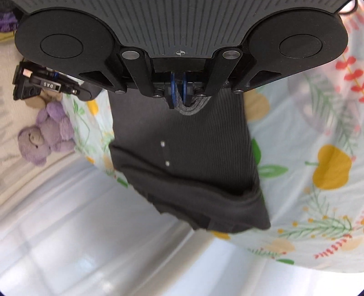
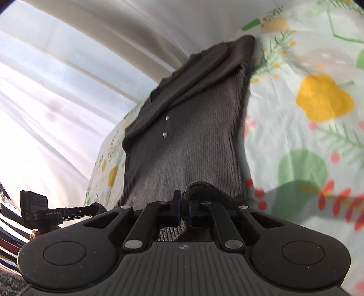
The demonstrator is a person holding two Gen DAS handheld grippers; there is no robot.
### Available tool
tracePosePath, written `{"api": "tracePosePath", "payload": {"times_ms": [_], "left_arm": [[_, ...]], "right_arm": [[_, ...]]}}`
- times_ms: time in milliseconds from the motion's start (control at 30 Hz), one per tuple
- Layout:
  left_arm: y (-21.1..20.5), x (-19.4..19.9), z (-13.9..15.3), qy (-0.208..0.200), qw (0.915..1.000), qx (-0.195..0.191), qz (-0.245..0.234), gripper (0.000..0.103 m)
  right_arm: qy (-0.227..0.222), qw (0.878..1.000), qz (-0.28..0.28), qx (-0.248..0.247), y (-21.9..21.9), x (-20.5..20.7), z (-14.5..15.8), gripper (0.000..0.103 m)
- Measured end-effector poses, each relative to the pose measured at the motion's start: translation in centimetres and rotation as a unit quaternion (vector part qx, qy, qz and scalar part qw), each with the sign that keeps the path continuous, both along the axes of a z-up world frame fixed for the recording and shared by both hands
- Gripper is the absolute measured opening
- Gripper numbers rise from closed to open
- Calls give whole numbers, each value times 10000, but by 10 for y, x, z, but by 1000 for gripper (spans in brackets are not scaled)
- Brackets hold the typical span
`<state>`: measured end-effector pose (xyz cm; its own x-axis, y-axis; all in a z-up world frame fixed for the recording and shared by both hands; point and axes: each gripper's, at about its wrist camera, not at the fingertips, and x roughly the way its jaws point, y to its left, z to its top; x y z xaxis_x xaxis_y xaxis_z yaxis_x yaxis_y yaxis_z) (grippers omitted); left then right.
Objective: Fold small clothes
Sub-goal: 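Lift the hem with both grippers and fold it toward the collar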
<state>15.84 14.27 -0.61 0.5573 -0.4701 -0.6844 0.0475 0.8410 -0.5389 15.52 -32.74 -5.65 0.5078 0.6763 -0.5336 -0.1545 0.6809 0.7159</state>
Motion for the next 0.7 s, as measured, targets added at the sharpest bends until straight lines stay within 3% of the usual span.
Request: {"api": "tracePosePath", "payload": {"times_ms": [100, 167, 200, 233, 300, 333, 433, 500, 633, 700], "left_arm": [[1, 25, -7, -150, 9979, 159, 617, 8], [2, 37, -19, -63, 9948, 384, 937, 9], [1, 41, -23, -26, 9936, 549, 989, 15], [2, 43, -28, -37, 9922, 756, 988, 22], [3, 44, -35, -108, 9905, 1032, 898, 28], [2, 46, -38, -116, 9906, 1076, 836, 29], [5, 48, -49, -85, 9924, 1025, 674, 40], [0, 52, -52, -95, 9920, 1129, 565, 42], [-8, 55, -54, -135, 9901, 1350, 363, 42], [-10, 57, -55, -119, 9900, 1374, 290, 42]], "right_arm": [[-270, 9989, -351, -148, 10, 34, 2, 6], [-366, 9957, -651, -541, 19, 54, 1, 7], [-464, 9922, -775, -855, 24, 61, 2, 9], [-601, 9868, -926, -1184, 28, 64, 3, 11], [-931, 9756, -1012, -1709, 32, 68, 8, 31], [-1032, 9724, -975, -1851, 34, 69, 9, 34], [-1022, 9703, -640, -2095, 41, 75, 3, 36], [-904, 9688, -382, -2275, 48, 82, -6, 36], [-1036, 9519, -303, -2867, 59, 84, -12, 37], [-1014, 9474, -400, -3008, 57, 84, -13, 47]]}}
